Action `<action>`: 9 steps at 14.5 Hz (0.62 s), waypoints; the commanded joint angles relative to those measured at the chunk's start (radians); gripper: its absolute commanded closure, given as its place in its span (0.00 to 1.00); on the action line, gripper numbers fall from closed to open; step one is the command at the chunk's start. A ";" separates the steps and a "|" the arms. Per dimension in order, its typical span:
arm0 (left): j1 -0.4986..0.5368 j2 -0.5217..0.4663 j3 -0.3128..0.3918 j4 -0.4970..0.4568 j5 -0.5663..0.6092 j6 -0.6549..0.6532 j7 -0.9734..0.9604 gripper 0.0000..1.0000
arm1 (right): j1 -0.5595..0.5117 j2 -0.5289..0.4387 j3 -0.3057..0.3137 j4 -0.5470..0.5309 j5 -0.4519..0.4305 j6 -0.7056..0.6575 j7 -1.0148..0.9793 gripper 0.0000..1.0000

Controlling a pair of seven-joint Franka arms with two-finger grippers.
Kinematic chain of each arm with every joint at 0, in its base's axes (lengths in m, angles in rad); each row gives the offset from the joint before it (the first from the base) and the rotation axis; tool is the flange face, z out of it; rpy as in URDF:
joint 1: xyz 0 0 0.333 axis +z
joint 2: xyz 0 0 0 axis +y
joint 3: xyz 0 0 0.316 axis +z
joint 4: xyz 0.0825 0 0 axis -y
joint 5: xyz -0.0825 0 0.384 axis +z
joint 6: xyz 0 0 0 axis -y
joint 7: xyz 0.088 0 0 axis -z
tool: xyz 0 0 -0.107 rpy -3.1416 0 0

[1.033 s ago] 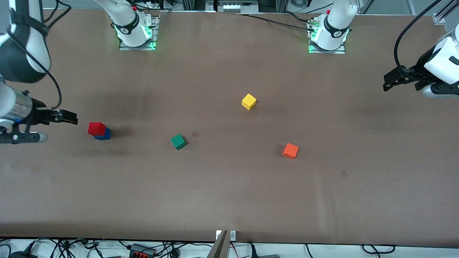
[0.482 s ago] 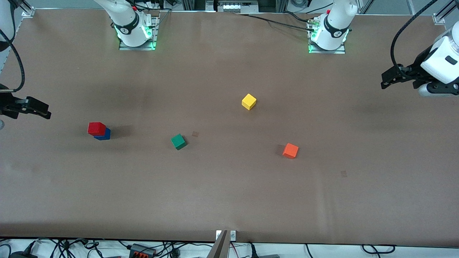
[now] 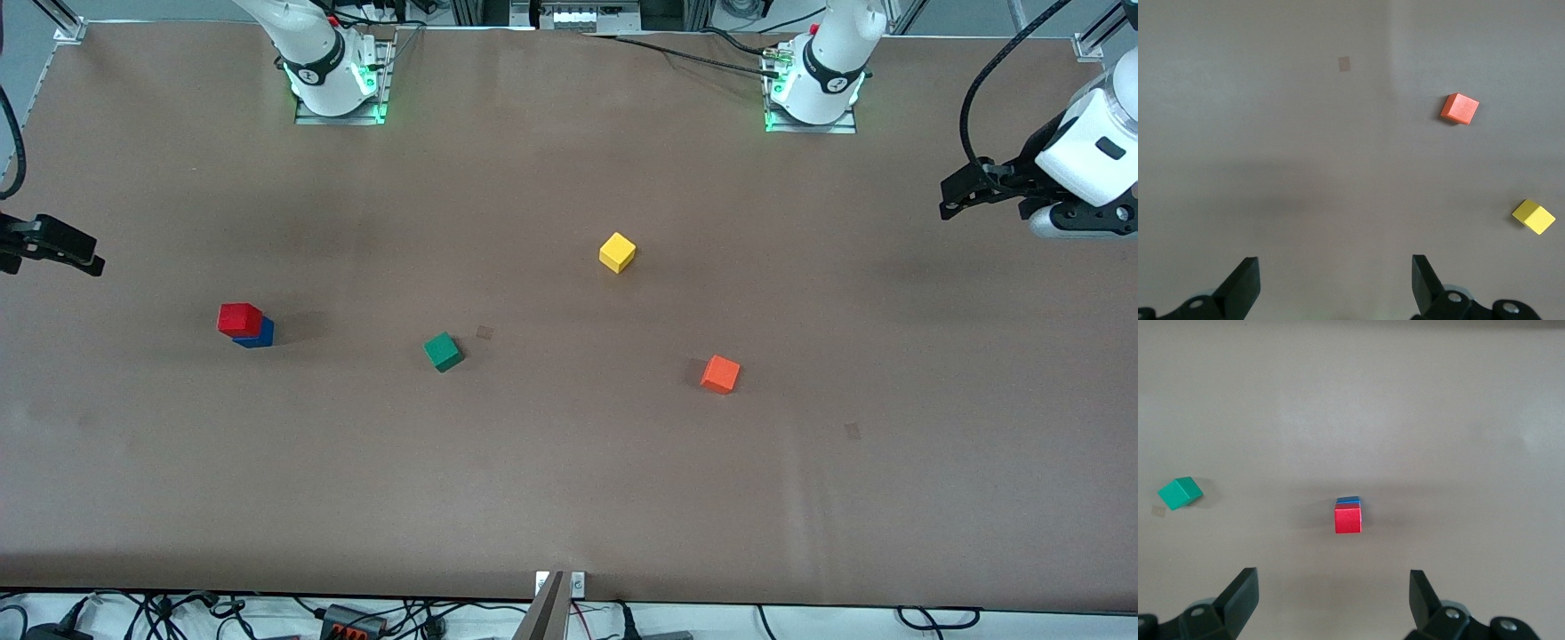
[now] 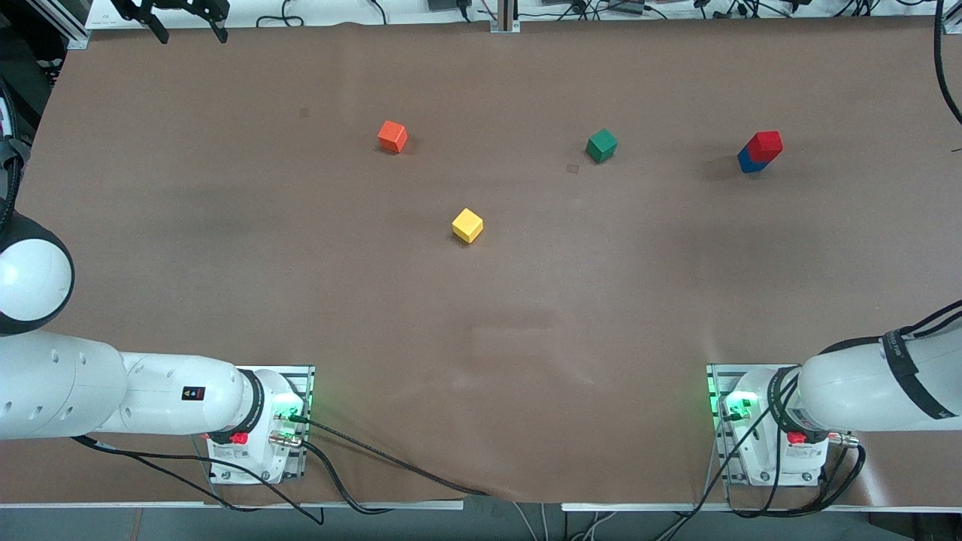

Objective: Pass red block to right arm, stack on blue

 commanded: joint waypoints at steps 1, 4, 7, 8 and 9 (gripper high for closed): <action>0.005 -0.006 0.001 0.015 -0.014 -0.016 0.012 0.00 | -0.031 -0.013 0.035 0.005 0.008 -0.022 0.012 0.00; 0.005 -0.006 0.001 0.015 -0.014 -0.021 0.012 0.00 | -0.030 -0.030 0.038 -0.006 0.008 -0.023 0.055 0.00; 0.005 -0.006 0.002 0.013 -0.014 -0.024 0.012 0.00 | -0.028 -0.076 0.036 -0.076 0.008 -0.005 0.045 0.00; 0.005 -0.006 0.002 0.015 -0.014 -0.023 0.014 0.00 | -0.027 -0.096 0.038 -0.110 0.008 0.018 0.050 0.00; 0.005 -0.006 0.002 0.015 -0.014 -0.021 0.014 0.00 | -0.027 -0.114 0.038 -0.143 0.008 0.044 0.051 0.00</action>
